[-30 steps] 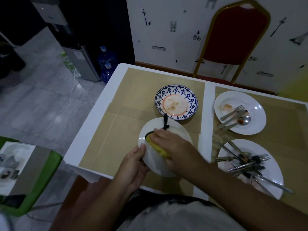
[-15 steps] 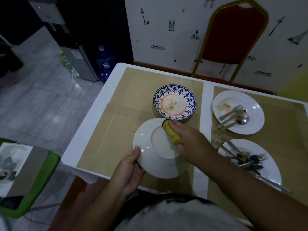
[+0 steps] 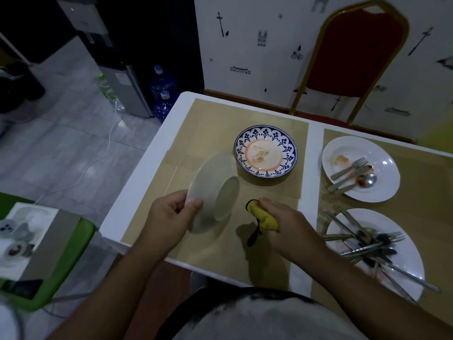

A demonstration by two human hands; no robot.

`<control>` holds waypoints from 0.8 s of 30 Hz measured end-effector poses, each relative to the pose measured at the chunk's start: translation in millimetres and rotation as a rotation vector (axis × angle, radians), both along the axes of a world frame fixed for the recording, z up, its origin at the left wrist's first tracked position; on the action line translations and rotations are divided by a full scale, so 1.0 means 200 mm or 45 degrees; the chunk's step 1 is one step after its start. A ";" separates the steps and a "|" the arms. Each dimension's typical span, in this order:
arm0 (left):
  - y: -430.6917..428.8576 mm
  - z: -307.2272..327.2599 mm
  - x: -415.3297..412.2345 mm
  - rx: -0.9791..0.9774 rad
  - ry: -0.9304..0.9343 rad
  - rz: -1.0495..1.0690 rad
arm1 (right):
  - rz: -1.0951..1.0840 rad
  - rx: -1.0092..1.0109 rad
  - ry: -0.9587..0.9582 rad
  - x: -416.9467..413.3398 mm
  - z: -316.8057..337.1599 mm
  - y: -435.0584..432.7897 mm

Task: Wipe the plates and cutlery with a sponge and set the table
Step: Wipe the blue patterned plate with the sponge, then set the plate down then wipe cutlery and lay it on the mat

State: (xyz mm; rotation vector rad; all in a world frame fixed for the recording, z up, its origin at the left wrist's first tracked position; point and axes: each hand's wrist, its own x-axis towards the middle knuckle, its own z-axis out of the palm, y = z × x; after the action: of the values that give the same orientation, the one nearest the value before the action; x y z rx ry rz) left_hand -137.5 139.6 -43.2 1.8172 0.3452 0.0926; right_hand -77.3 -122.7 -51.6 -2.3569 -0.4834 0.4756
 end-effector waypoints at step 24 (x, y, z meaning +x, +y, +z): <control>0.33 -0.57 -0.19 1.415 -0.202 -0.452 | 0.256 -0.570 -0.132 -0.03 -0.40 0.30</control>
State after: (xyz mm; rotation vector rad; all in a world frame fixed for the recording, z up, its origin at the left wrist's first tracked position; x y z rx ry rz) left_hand -175.7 204.8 -157.2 2.9125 -0.2156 0.2045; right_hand -83.5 -63.7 -130.7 -2.7854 -0.7288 0.6068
